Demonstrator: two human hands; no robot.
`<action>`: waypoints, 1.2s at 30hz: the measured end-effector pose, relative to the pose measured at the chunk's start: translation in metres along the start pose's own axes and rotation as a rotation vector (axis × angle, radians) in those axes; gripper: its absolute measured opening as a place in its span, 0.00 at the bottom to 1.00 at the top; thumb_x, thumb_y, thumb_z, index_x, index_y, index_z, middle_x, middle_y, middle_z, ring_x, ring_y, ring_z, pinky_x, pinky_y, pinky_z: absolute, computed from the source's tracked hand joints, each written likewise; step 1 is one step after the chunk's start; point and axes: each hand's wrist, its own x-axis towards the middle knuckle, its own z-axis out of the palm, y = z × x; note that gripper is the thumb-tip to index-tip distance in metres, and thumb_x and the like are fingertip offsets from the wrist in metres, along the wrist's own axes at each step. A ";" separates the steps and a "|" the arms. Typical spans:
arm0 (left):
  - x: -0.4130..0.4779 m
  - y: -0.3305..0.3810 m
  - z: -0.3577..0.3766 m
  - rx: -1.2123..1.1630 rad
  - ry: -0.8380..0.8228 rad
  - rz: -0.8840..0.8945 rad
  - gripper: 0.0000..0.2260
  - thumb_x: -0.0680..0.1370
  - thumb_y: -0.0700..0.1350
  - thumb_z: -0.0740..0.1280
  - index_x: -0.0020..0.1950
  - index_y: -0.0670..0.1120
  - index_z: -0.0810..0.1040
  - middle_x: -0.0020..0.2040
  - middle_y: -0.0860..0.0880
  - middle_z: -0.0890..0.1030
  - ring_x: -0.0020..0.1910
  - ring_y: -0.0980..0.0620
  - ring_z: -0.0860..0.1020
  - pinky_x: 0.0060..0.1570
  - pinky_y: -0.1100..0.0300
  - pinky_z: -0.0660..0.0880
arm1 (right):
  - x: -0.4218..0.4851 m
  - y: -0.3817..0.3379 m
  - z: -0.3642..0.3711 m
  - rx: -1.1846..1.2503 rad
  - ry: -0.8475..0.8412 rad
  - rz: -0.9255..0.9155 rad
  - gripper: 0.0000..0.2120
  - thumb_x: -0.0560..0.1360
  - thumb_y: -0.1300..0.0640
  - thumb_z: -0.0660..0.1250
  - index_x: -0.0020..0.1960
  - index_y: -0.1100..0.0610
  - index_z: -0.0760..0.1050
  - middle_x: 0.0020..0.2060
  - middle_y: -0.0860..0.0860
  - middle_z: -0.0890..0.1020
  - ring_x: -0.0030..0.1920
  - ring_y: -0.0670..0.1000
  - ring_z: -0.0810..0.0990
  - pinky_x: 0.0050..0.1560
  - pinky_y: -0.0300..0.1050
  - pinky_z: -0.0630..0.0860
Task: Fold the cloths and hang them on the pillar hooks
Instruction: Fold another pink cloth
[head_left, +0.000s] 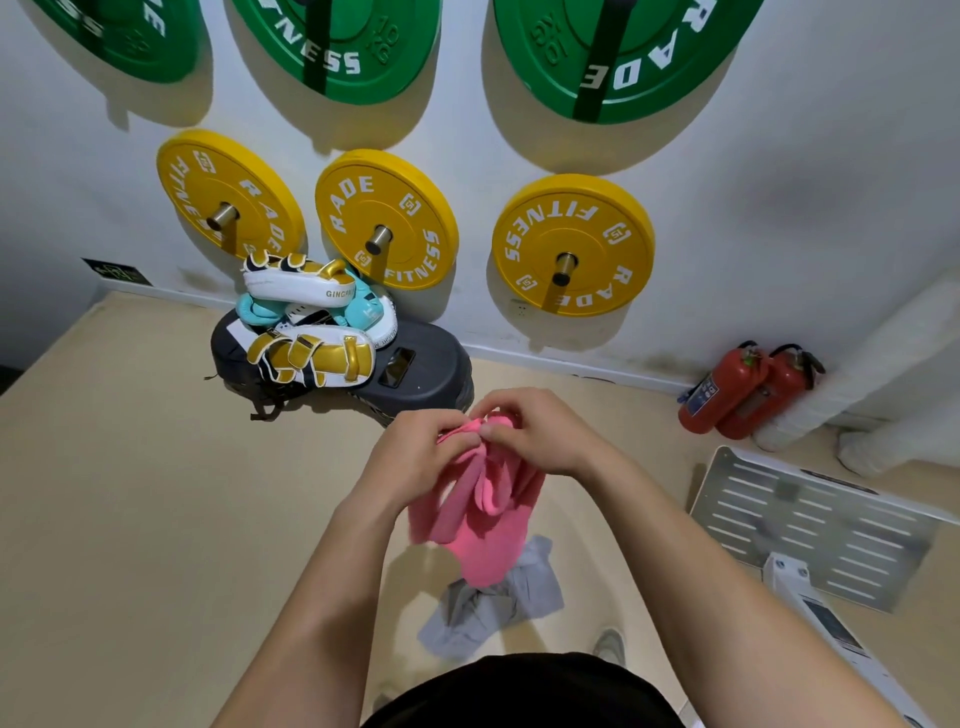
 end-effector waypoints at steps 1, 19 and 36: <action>0.000 0.000 0.000 -0.009 -0.008 -0.003 0.07 0.76 0.56 0.68 0.39 0.57 0.81 0.33 0.54 0.79 0.36 0.54 0.75 0.40 0.50 0.74 | 0.002 0.000 -0.001 -0.016 0.012 0.010 0.04 0.75 0.52 0.68 0.47 0.48 0.81 0.39 0.41 0.82 0.42 0.43 0.78 0.49 0.45 0.77; -0.011 -0.028 0.001 -0.190 0.032 -0.148 0.09 0.83 0.42 0.61 0.57 0.50 0.80 0.47 0.56 0.83 0.47 0.55 0.80 0.45 0.56 0.77 | 0.015 0.026 -0.102 -0.209 0.538 0.275 0.05 0.77 0.48 0.64 0.42 0.44 0.72 0.46 0.46 0.82 0.52 0.56 0.80 0.52 0.55 0.77; 0.002 -0.039 -0.011 -0.600 0.497 -0.390 0.05 0.80 0.38 0.68 0.47 0.46 0.83 0.41 0.46 0.85 0.39 0.50 0.81 0.45 0.49 0.79 | -0.001 0.067 -0.071 -0.185 0.500 0.490 0.06 0.80 0.54 0.62 0.45 0.53 0.74 0.43 0.53 0.82 0.50 0.60 0.79 0.46 0.51 0.73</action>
